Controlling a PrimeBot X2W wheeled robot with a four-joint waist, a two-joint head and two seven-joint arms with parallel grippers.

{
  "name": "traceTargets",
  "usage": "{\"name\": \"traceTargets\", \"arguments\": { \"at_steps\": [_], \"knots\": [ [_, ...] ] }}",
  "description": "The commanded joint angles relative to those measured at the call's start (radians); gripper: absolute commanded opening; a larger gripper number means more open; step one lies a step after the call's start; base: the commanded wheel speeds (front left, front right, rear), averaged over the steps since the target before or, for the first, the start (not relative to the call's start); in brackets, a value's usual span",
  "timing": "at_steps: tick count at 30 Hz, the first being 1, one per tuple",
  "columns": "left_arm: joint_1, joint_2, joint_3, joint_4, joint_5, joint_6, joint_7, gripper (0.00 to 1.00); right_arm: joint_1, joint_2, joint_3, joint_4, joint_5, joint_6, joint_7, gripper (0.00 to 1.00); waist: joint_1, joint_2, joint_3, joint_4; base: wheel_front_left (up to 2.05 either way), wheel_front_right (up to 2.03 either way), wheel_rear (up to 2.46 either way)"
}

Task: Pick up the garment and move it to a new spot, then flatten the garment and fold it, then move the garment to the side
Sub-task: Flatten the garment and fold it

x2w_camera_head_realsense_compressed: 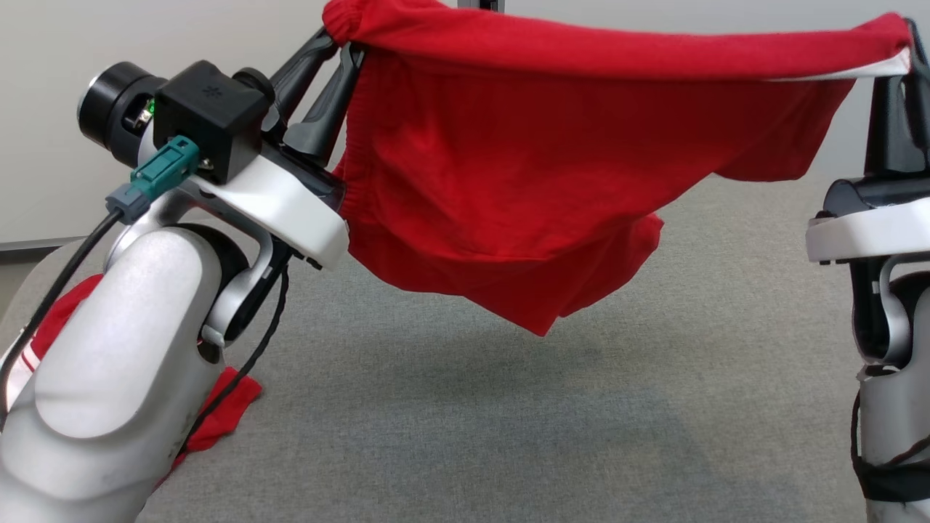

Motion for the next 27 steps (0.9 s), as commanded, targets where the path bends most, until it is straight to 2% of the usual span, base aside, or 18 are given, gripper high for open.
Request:
{"name": "traceTargets", "arguments": {
  "at_steps": [1,5,9,13,17,20,21,24,27],
  "knots": [
    [0.017,0.005,0.002,-0.002,-0.007,0.006,0.002,0.00,0.021,0.002,0.002,-0.002,-0.003,0.000,0.007,0.00,0.0000,0.0000,0.004,-0.001,0.00,0.00,0.00],
    [0.027,0.001,0.010,0.008,-0.026,0.018,0.018,0.00,0.026,0.004,0.008,0.010,0.006,0.000,0.030,0.00,0.0000,0.0000,0.029,-0.009,0.00,0.00,0.00],
    [-0.026,-0.015,0.046,0.034,-0.078,0.025,0.053,0.00,-0.048,-0.029,0.040,0.038,0.036,0.000,0.060,0.00,0.0000,0.0000,0.108,-0.026,0.00,0.00,0.00],
    [-0.149,-0.034,0.047,0.095,-0.082,0.002,0.097,0.00,-0.207,-0.086,0.086,0.104,0.076,0.000,0.084,0.00,0.0000,0.0000,0.237,-0.047,0.00,0.00,0.00],
    [-0.336,-0.059,0.060,0.222,-0.061,-0.014,0.104,0.00,-0.430,-0.123,0.121,0.219,0.113,0.000,0.056,0.00,0.0000,0.0000,0.373,-0.067,0.00,0.00,0.00],
    [-0.490,-0.088,0.078,0.346,-0.039,-0.016,0.063,0.00,-0.594,-0.135,0.107,0.339,0.115,0.000,-0.021,0.00,0.0000,0.0000,0.468,-0.078,0.00,0.00,0.00],
    [-0.581,-0.110,0.088,0.433,-0.021,-0.011,0.014,0.00,-0.687,-0.132,0.104,0.423,0.109,-0.001,-0.087,0.00,0.0000,0.0000,0.517,-0.082,0.00,0.00,0.00],
    [-0.694,-0.146,0.097,0.547,-0.002,-0.011,-0.075,0.00,-0.793,-0.132,0.094,0.529,0.082,-0.001,-0.172,0.00,0.0000,0.0000,0.577,-0.080,0.00,0.00,0.00],
    [-0.747,-0.186,0.090,0.650,0.009,-0.022,-0.175,0.00,-0.844,-0.117,0.084,0.622,0.064,-0.001,-0.207,0.00,0.0000,0.0000,0.626,-0.075,0.00,0.00,0.00]
  ]
}}
